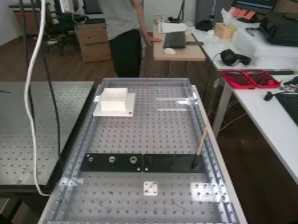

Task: Grab the pcb board and place it in the clear container

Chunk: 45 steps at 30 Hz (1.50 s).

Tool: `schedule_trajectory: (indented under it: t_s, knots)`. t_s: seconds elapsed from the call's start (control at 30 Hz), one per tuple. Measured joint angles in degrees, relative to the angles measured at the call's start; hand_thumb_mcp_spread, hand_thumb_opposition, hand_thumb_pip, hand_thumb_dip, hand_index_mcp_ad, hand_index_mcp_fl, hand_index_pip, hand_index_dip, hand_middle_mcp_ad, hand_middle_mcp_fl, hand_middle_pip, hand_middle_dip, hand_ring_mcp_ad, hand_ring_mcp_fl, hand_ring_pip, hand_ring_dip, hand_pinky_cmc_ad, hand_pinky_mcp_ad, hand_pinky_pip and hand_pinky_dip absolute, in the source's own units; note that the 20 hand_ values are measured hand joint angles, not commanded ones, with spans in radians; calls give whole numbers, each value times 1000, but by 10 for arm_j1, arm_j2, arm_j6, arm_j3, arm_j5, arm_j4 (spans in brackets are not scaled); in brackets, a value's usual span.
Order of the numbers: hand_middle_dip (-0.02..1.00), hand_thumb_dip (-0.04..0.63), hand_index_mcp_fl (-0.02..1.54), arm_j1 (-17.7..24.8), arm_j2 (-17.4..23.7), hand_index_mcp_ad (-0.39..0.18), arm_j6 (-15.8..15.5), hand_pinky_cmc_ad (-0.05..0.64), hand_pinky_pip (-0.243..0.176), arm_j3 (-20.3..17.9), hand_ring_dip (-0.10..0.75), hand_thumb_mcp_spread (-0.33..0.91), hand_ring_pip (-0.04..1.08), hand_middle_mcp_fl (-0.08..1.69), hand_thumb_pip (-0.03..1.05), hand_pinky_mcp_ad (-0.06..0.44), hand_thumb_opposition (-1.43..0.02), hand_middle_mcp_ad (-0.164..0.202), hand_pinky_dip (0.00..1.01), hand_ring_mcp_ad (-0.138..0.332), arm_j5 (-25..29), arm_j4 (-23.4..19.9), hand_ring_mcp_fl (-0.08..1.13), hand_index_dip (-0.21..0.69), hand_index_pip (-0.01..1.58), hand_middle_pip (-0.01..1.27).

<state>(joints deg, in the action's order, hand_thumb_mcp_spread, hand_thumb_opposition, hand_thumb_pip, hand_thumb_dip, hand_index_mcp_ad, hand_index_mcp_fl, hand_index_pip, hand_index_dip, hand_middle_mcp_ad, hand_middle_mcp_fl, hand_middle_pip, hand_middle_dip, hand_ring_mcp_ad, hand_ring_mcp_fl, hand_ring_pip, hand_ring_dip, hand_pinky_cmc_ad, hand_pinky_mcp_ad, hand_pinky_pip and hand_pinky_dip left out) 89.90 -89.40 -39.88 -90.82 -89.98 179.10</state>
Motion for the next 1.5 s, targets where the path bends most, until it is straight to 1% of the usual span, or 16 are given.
schedule_trajectory:
  t_s: [0.07, 0.17, 0.2, 0.23, 0.27, 0.37, 0.43, 0.5, 0.53, 0.6, 0.63, 0.73, 0.8, 1.03, 1.3, 1.5]
  knots:
    - [24, 7, -10, 0, 1, -19, 0, 63, -10, -1, 12, 0, 10, 10, 2, 47, 3, 59, 16, 21, 0, -1, 2, 16, 3, 5]
    - [24, 0, -10, -1, 1, -5, -1, 47, -10, -2, 12, -2, 7, 7, 5, 54, -7, 56, 21, 2, 0, -2, 2, 16, 0, 5]
    - [24, 0, -10, -1, 2, 0, 0, 47, -10, -2, 12, 24, 14, 10, 24, 54, -52, 56, 24, 5, 0, -2, 0, 16, 3, 21]
    - [28, 7, -7, -1, 2, 10, 0, 65, -10, -2, 12, 72, 30, 3, 77, 49, -154, 56, 49, 14, 0, -3, 3, 33, 23, 49]
    - [24, 3, -7, -1, 2, 23, -1, 82, -10, -2, 12, 110, 26, 0, 98, 70, -222, 58, 75, 21, 0, -3, 3, 38, 23, 63]
    - [31, 7, -12, -1, 2, 24, 0, 152, -28, -2, 12, 138, 40, 9, 101, 113, -408, 58, 162, 93, 0, -3, 2, 75, 37, 89]
    - [44, 7, 0, -2, 2, 33, 0, 194, -44, -2, 12, 138, 63, 5, 101, 152, -473, 79, 202, 126, -1, -3, 0, 93, 51, 101]
    - [51, 7, -2, -2, 1, 47, 1, 234, -61, -1, 12, 155, 59, 9, 103, 175, -510, 101, 215, 152, -1, -2, 3, 119, 56, 103]
    - [47, 7, 7, -2, 1, 54, 1, 248, -73, -1, 10, 152, 56, 9, 101, 182, -525, 103, 227, 164, -1, -2, 5, 126, 52, 101]
    - [65, 7, 12, -2, 1, 54, 2, 264, -84, -2, 12, 152, 75, 7, 101, 195, -541, 106, 244, 166, -1, -2, 7, 129, 70, 119]
    - [65, 7, 23, -2, 1, 54, 3, 279, -91, -2, 12, 150, 73, 7, 101, 195, -538, 113, 248, 187, -1, -2, 3, 140, 72, 126]
    - [65, 7, 23, -2, 0, 65, 2, 278, -89, -3, 12, 148, 72, 5, 101, 215, -557, 122, 262, 183, 1, -3, 10, 140, 72, 126]
    - [65, 7, 23, -1, -1, 70, 0, 302, -105, -5, 10, 148, 82, 3, 101, 215, -571, 131, 269, 202, 3, -4, 12, 133, 68, 122]
    - [65, 7, 21, 2, -4, 72, -8, 295, -105, -18, 12, 164, 89, 2, 101, 213, -590, 131, 276, 202, 12, -12, 16, 145, 66, 129]
    - [75, 7, 21, 4, -7, 75, -3, 312, -112, -56, 12, 169, 89, 2, 106, 216, -590, 131, 286, 201, 25, -52, 16, 166, 72, 131]
    - [79, 7, 21, 2, -9, 75, 1, 312, -112, -98, 12, 171, 87, 2, 150, 215, -597, 127, 286, 199, 41, -98, 16, 185, 66, 129]
